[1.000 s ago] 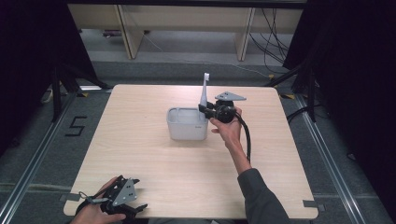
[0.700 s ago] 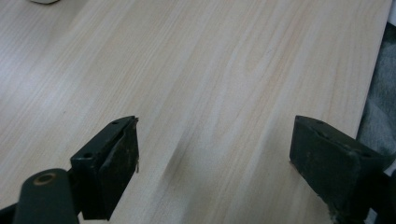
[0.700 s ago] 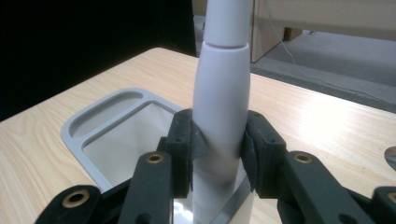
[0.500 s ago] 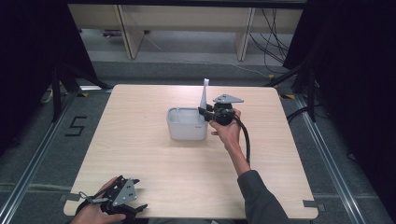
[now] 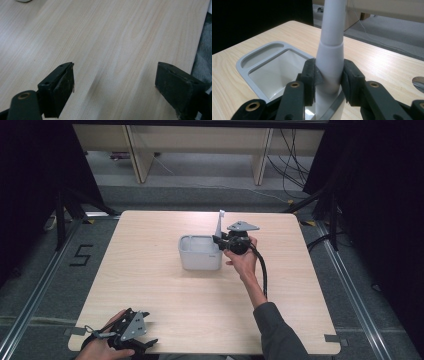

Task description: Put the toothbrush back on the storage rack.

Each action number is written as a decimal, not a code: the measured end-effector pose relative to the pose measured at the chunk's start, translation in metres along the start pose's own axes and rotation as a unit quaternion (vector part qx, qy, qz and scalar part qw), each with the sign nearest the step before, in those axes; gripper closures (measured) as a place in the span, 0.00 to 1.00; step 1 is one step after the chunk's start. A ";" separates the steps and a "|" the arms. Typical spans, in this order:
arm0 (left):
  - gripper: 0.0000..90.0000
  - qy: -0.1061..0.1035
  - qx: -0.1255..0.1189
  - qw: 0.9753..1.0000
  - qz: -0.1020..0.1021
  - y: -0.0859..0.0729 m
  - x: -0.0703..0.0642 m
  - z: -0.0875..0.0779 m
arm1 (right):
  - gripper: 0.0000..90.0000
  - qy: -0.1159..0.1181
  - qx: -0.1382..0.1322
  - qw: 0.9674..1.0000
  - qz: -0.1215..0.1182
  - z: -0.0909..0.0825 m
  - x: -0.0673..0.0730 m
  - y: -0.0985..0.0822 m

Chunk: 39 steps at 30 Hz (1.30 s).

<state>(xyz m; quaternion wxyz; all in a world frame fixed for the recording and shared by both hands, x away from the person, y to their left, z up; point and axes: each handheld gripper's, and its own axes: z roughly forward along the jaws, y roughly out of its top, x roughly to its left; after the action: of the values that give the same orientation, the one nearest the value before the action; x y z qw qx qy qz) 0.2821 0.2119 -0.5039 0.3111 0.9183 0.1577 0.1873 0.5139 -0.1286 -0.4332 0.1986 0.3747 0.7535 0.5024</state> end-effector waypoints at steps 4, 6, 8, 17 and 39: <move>0.17 0.000 -0.001 1.000 -0.001 0.000 0.000 0.000 | 0.75 0.000 -0.005 1.000 0.007 -0.002 0.000 0.001; 0.17 0.001 0.001 1.000 0.003 0.000 0.001 0.000 | 0.76 -0.001 -0.012 1.000 -0.009 -0.003 0.000 0.005; 0.17 0.001 0.003 1.000 0.003 0.000 0.001 0.000 | 0.76 0.005 -0.012 1.000 0.006 -0.004 0.002 0.005; 0.17 0.003 -0.003 1.000 0.005 0.000 0.001 0.000 | 0.53 0.002 -0.019 1.000 0.008 -0.011 0.000 0.009; 0.17 0.002 0.000 1.000 -0.001 0.000 0.000 0.000 | 0.44 -0.004 -0.017 1.000 -0.018 -0.045 0.008 0.006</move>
<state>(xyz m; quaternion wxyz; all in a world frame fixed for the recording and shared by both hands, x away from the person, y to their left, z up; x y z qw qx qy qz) 0.2824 0.2120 -0.5037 0.3113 0.9177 0.1592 0.1885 0.4809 -0.1488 -0.4087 0.2166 0.3596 0.7509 0.5098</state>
